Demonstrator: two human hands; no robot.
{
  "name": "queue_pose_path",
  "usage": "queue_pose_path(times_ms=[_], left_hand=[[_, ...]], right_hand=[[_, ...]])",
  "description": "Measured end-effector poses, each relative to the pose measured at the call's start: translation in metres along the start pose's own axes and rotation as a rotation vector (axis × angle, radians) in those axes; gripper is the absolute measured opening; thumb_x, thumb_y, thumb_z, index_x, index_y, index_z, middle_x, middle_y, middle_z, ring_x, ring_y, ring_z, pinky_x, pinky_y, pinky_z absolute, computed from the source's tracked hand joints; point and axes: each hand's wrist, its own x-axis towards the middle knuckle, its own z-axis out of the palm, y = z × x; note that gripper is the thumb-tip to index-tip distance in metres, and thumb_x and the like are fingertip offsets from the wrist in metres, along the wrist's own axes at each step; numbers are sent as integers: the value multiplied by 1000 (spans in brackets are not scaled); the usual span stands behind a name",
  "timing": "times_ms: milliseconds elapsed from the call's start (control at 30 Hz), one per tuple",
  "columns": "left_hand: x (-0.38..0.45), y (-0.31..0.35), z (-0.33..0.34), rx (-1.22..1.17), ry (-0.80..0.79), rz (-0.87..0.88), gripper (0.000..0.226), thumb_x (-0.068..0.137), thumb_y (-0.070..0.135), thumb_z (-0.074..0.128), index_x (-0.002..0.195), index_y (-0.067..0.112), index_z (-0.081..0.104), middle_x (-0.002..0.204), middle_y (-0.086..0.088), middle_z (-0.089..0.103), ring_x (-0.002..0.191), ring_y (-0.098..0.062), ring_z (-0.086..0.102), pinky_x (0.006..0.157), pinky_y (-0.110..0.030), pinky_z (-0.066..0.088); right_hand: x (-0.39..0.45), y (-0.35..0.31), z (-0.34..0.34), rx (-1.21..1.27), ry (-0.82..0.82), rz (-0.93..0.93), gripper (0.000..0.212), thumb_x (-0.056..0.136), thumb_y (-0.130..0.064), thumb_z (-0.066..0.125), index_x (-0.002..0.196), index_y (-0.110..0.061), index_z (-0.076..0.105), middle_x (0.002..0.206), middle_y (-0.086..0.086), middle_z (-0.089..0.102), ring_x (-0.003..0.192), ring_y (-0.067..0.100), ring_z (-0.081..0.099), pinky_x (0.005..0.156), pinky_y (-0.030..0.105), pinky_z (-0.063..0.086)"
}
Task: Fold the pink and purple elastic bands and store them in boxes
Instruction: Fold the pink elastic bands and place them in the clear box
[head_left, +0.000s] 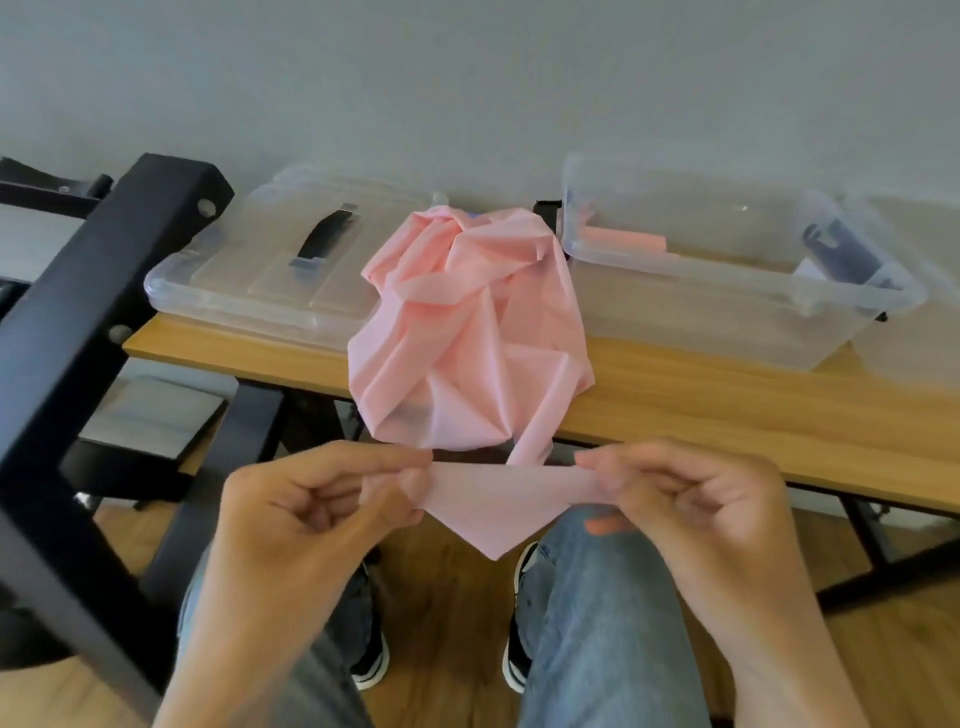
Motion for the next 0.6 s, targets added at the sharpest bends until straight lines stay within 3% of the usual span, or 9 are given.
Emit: queue_pose_path(times_ms=[67, 133, 400, 500, 600], left_hand=[[-1, -3, -5, 87, -41, 24, 25, 69, 29, 87, 94, 31, 82, 88, -1, 81, 78, -19, 79, 67, -26, 64], [-2, -5, -10, 141, -21, 17, 27, 67, 27, 85, 94, 28, 82, 88, 6, 80, 77, -14, 78, 67, -20, 62], [-3, -16, -8, 394, -69, 71, 20, 75, 26, 79, 95, 25, 79, 83, 18, 78, 75, -3, 76, 69, -15, 59], [-2, -19, -7, 456, -62, 123, 17, 80, 26, 78, 96, 22, 80, 77, 16, 76, 68, -6, 75, 66, -22, 61], [-3, -20, -8, 451, -55, 137, 18, 82, 27, 77, 98, 21, 80, 67, 13, 73, 57, -10, 71, 60, -28, 61]], right_hand=[[0, 3, -4, -51, 7, 11, 16, 76, -17, 77, 88, -24, 85, 84, -3, 81, 73, 14, 78, 61, 18, 60], [0, 5, -6, -76, 40, 4, 25, 71, -12, 79, 92, -25, 81, 83, -6, 81, 69, 12, 77, 62, 15, 58], [2, 25, -7, -384, 98, -94, 27, 80, -14, 82, 96, -35, 77, 88, -26, 77, 82, -1, 75, 76, 13, 58], [1, 31, -10, -455, 80, -122, 12, 86, -21, 79, 91, -31, 78, 79, -17, 77, 74, 7, 75, 69, 23, 61], [0, 33, -13, -499, 79, -170, 4, 90, -30, 72, 87, -28, 74, 66, -8, 70, 59, 13, 67, 57, 20, 52]])
